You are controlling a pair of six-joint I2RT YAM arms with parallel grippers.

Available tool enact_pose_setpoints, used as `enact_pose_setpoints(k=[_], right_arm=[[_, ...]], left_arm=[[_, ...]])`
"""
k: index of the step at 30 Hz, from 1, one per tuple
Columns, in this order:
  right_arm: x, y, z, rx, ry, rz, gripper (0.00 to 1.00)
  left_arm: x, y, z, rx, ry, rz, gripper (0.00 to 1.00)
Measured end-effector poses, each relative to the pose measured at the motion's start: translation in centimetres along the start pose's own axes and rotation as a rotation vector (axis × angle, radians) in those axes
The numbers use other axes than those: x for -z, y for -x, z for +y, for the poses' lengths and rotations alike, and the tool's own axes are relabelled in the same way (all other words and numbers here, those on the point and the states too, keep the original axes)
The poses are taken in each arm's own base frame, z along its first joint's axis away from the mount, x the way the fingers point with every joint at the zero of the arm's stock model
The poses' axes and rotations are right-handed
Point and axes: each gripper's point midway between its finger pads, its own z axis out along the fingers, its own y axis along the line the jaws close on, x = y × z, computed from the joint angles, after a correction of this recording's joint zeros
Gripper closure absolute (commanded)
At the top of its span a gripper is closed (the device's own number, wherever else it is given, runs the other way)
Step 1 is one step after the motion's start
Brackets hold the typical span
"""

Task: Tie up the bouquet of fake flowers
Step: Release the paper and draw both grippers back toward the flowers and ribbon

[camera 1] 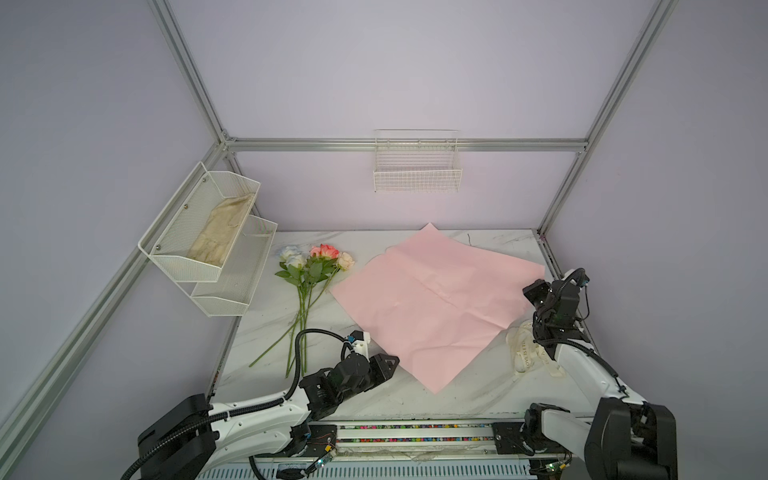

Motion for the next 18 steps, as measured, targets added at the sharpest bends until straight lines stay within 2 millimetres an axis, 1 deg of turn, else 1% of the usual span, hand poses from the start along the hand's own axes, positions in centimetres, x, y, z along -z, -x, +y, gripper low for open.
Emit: enact_pose_setpoints(k=[1,3,5,7,10,11,12,14,18], right_arm=[[0.0,0.3,0.5,0.006,0.021,-0.008,1.00],[-0.8,-0.5,0.4,0.019,0.031,0.016,1.00],[-2.2,-2.8,-0.7,0.048,0.008,0.088,1.00],[-3.6,-5.9,-2.6,0.083,-0.039,0.186,1.00],[-4.8,-9.0,-4.6,0.127,-0.083,0.284,1.00],[-5.1,-9.6,-4.8,0.138,-0.081,0.309,1.00],[-5.4,-10.2,-4.8,0.150,-0.074,0.330,1.00],[-6.3,-10.7,-4.1,0.174,-0.040,0.364,1.00],[-8.1,-11.0,-1.9,0.213,0.057,0.409,1.00]], left_arm=[[-0.1,-0.1,0.4,0.001,0.014,0.003,0.33],[-0.1,-0.2,1.0,-0.014,0.042,0.007,0.30],[0.0,-0.3,1.6,-0.030,0.067,0.013,0.27],[0.4,-0.3,2.0,-0.040,0.085,0.010,0.25],[1.7,0.5,1.5,-0.049,0.067,-0.025,0.25],[2.1,0.9,1.2,-0.051,0.057,-0.041,0.23],[2.8,1.4,0.8,-0.056,0.040,-0.064,0.22],[4.1,2.4,0.3,-0.067,0.015,-0.114,0.22],[6.5,4.3,0.0,-0.113,-0.006,-0.218,0.23]])
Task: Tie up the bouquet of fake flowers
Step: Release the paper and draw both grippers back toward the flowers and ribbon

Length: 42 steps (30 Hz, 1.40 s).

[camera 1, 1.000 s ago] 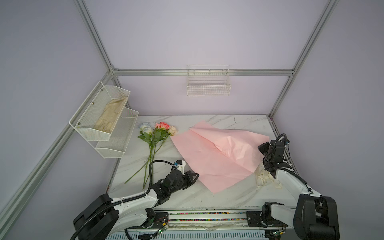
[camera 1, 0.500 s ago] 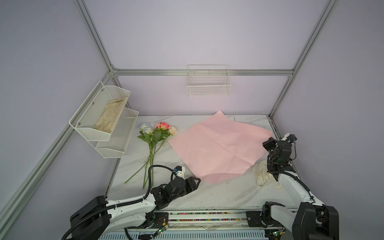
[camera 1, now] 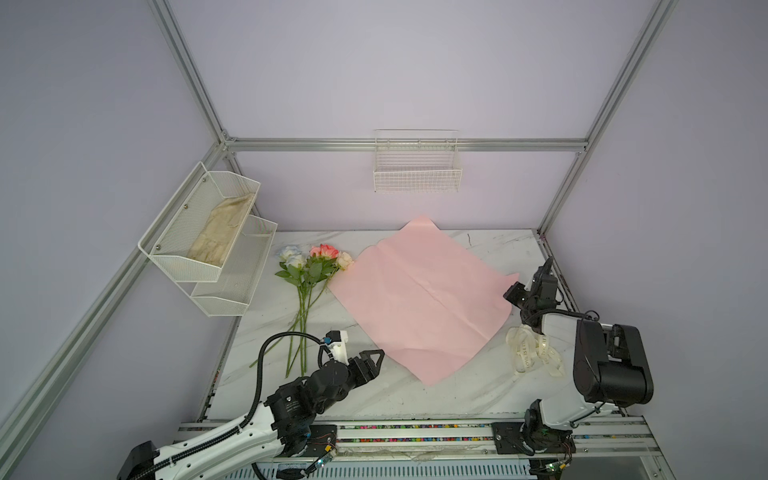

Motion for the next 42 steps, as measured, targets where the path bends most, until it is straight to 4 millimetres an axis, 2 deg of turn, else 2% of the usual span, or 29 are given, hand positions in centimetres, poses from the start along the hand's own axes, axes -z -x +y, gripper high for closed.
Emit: enact_pose_setpoints(k=[4,7,9,11,12,15,18,20,22,24,26,28,30,32,34,37,42], right_arm=[[-1.8,0.4,1.0,0.030,0.043,0.040,1.00],[-3.3,0.0,0.6,0.036,0.025,0.089,0.99],[-3.8,-0.5,0.1,0.032,0.007,0.123,0.95],[-4.1,-0.9,-0.4,0.027,-0.021,0.153,0.72],[-4.0,-1.1,-0.8,0.020,-0.040,0.164,0.65],[-3.7,-0.8,-2.0,0.000,-0.113,0.187,0.56],[-2.3,0.7,-2.4,-0.019,-0.181,0.168,0.47],[-0.5,2.1,-1.6,-0.030,-0.179,0.137,0.45],[1.5,3.6,0.6,-0.048,-0.103,0.095,0.44],[3.0,3.7,3.6,-0.063,0.002,0.087,0.44],[3.9,2.0,6.9,-0.056,0.087,0.124,0.44],[4.7,-1.6,10.2,-0.042,0.131,0.194,0.43],[6.3,-5.7,11.8,-0.053,0.152,0.272,0.43],[8.4,-9.0,11.5,-0.091,0.142,0.334,0.43],[10.3,-10.9,9.6,-0.162,0.100,0.360,0.42],[12.4,-12.8,7.4,-0.242,0.043,0.386,0.39],[13.8,-15.0,6.2,-0.323,0.021,0.440,0.35]], left_arm=[[0.6,1.3,1.7,-0.067,0.079,-0.041,0.22],[0.2,2.1,2.9,-0.109,0.180,-0.015,0.20],[-0.2,2.8,3.0,-0.129,0.227,0.012,0.18],[-0.6,3.7,2.4,-0.145,0.252,0.038,0.16],[-0.9,4.4,2.1,-0.150,0.259,0.047,0.16],[-1.6,6.8,1.2,-0.147,0.266,0.069,0.13],[-2.4,9.8,0.7,-0.122,0.263,0.088,0.12],[-3.3,11.9,0.2,-0.114,0.253,0.106,0.12],[-4.7,13.9,-0.2,-0.118,0.248,0.135,0.12],[-6.4,15.6,-0.4,-0.126,0.253,0.171,0.13],[-8.2,16.8,-0.4,-0.128,0.260,0.217,0.14],[-10.2,17.6,-0.5,-0.135,0.249,0.265,0.14],[-11.6,17.3,-0.2,-0.136,0.238,0.310,0.15],[-12.1,16.2,0.5,-0.133,0.240,0.364,0.14],[-12.2,15.2,0.9,-0.130,0.244,0.407,0.14],[-12.1,14.9,0.6,-0.133,0.231,0.420,0.14],[-11.7,15.1,0.2,-0.151,0.218,0.413,0.13]])
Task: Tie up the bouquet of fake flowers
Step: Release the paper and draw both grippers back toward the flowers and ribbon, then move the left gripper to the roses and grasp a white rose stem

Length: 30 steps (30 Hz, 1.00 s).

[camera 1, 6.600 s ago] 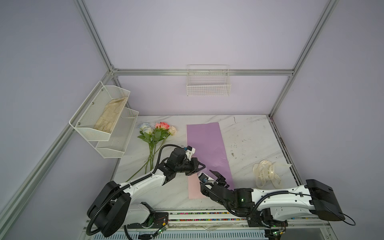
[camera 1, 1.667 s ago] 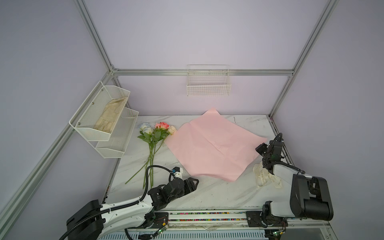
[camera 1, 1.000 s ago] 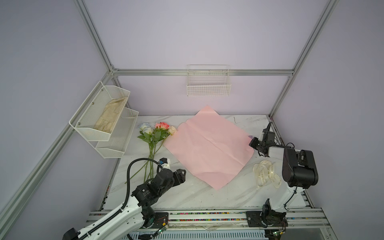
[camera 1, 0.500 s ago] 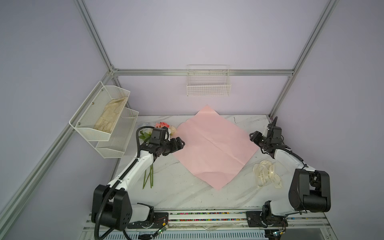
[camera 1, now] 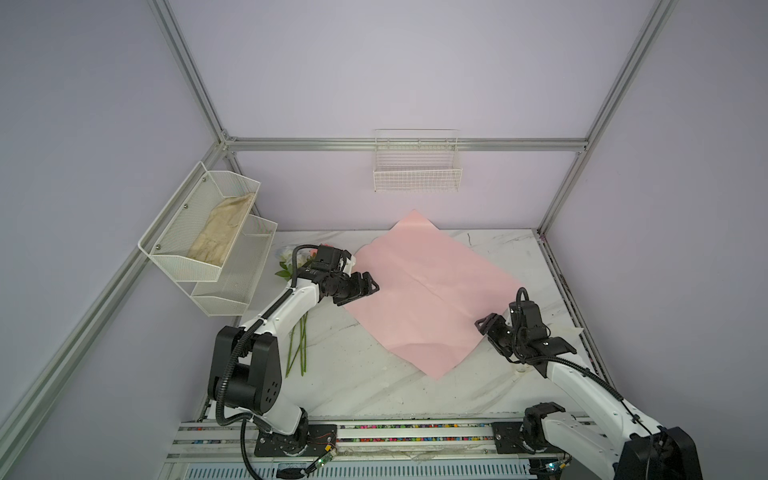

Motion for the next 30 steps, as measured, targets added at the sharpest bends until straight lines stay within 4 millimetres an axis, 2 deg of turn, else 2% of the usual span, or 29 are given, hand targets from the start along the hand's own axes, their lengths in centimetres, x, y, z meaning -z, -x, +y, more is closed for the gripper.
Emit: enact_pose_setpoints(k=[6,8,11,14,16,20,30], right_arm=[[-2.3,-3.2,-3.2,-0.074,-0.064,0.140,0.35],[-2.8,-3.6,-3.1,-0.084,-0.054,0.165,0.38],[-3.5,-3.5,-2.4,-0.085,-0.011,0.170,0.47],[-4.0,-3.7,-2.2,-0.095,0.018,0.180,0.64],[-4.3,-3.7,-2.3,-0.099,0.022,0.183,0.81],[-4.3,-3.7,-2.7,-0.075,0.004,0.176,1.00],[-3.2,-4.3,-4.9,-0.002,-0.116,0.192,1.00]], left_arm=[[1.2,0.3,-0.8,-0.017,-0.013,-0.031,0.12],[1.6,0.4,-1.0,-0.023,-0.016,-0.042,0.11],[1.9,0.5,-1.2,-0.027,-0.017,-0.051,0.11],[1.9,0.5,-1.1,-0.026,-0.015,-0.052,0.11],[1.9,0.4,-1.0,-0.024,-0.010,-0.050,0.11],[2.0,0.4,-0.8,-0.024,0.005,-0.057,0.10],[3.2,0.2,0.0,-0.054,0.064,-0.079,0.08]])
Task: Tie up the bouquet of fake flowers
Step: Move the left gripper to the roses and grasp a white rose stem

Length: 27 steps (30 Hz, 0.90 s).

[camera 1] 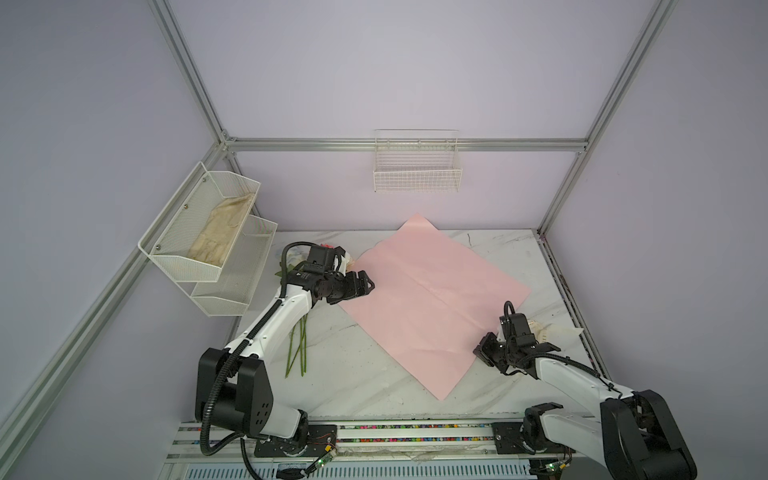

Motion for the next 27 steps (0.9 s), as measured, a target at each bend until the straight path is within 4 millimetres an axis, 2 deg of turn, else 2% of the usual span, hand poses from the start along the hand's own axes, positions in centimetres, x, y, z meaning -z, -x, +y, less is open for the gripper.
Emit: enact_pose_setpoints(k=[5,11,12,13,14,16,19,20,24,27], right_arm=[[0.6,0.0,-0.8,0.007,-0.071,0.003,1.00],[1.5,1.3,-0.4,0.045,-0.134,-0.026,1.00],[1.6,1.7,0.0,0.059,-0.138,-0.032,0.94],[1.7,2.0,0.4,0.073,-0.136,-0.036,0.83],[1.6,2.1,0.7,0.081,-0.131,-0.031,0.76],[1.5,2.2,1.1,0.108,-0.133,-0.018,0.65],[1.9,2.6,1.2,0.122,-0.155,-0.026,0.52],[2.3,2.9,1.4,0.121,-0.160,-0.040,0.49],[5.1,4.9,3.3,0.136,-0.149,-0.153,0.45],[7.3,6.7,5.3,0.152,-0.121,-0.246,0.45]], left_arm=[[0.2,-0.3,1.7,0.004,0.082,0.003,0.07],[2.2,0.8,5.5,0.020,0.261,-0.063,0.08],[2.4,1.0,6.4,0.023,0.294,-0.068,0.10],[2.5,1.1,7.3,0.025,0.327,-0.071,0.11],[2.5,1.1,8.2,0.029,0.360,-0.068,0.12],[2.2,1.1,10.4,0.030,0.431,-0.040,0.16],[1.4,1.3,13.2,0.010,0.535,0.021,0.31],[1.1,1.6,14.0,-0.009,0.568,0.042,0.32],[0.1,2.6,16.6,-0.066,0.662,0.118,0.32],[-0.6,3.1,18.2,-0.098,0.689,0.173,0.39]])
